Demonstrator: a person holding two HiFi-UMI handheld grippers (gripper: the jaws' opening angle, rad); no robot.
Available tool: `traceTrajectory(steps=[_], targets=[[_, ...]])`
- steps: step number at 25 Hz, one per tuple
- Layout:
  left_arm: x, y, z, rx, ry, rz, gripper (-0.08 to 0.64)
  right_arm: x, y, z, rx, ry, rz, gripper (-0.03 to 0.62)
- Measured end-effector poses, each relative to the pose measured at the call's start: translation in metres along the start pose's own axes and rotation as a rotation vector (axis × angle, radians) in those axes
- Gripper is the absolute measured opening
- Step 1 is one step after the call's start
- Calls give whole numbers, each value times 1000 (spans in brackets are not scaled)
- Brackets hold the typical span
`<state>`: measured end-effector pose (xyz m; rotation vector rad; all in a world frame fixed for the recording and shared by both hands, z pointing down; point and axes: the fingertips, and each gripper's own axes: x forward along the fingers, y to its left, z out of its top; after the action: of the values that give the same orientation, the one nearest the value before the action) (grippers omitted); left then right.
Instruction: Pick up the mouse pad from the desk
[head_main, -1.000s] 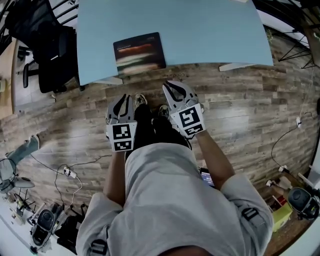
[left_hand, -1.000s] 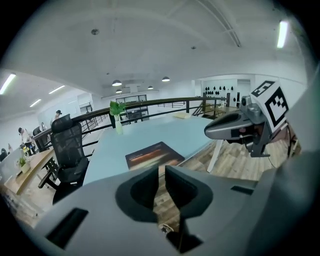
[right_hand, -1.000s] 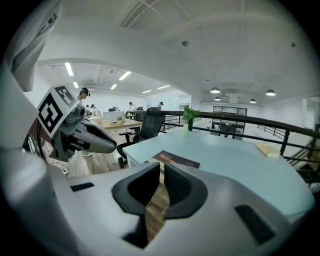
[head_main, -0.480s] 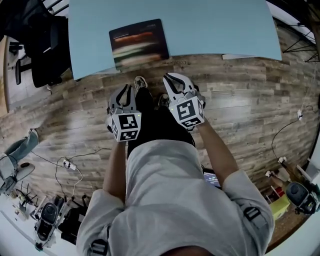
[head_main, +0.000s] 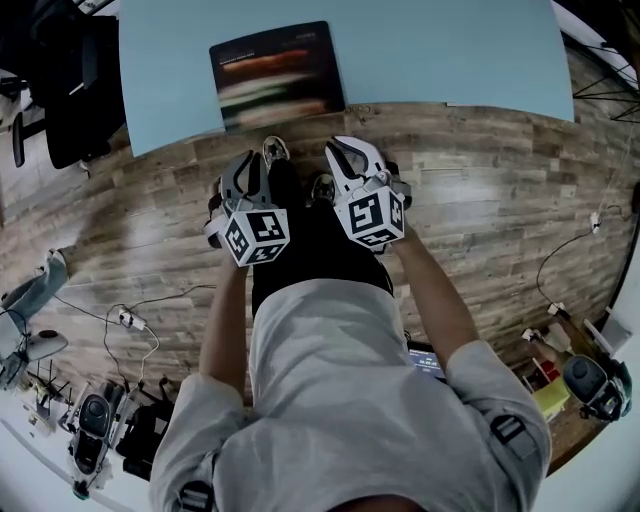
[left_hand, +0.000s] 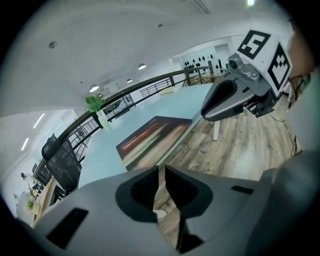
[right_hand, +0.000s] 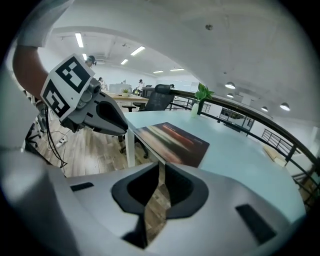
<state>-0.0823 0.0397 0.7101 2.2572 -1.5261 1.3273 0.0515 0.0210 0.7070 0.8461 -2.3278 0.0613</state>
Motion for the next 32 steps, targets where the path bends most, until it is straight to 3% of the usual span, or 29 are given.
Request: traceTrajectory(steps=[8,17,23,27,32], targets=[[28,8,-5,134,28,36,54,26,-5,-4,-90,32,-10,52],[44,14,-8,333,36,78,55,46,-6,-1,-365,76,-66,64],[45,16,1,523,-5,134,83,56,-5,4,-476,97,-102,89],[48,14,-2,542,6,114,139,60,-3,3,-521,110,-109,104],[54,17,-6,552,17,104,152,69,-7,0,-528,141,-129,107]])
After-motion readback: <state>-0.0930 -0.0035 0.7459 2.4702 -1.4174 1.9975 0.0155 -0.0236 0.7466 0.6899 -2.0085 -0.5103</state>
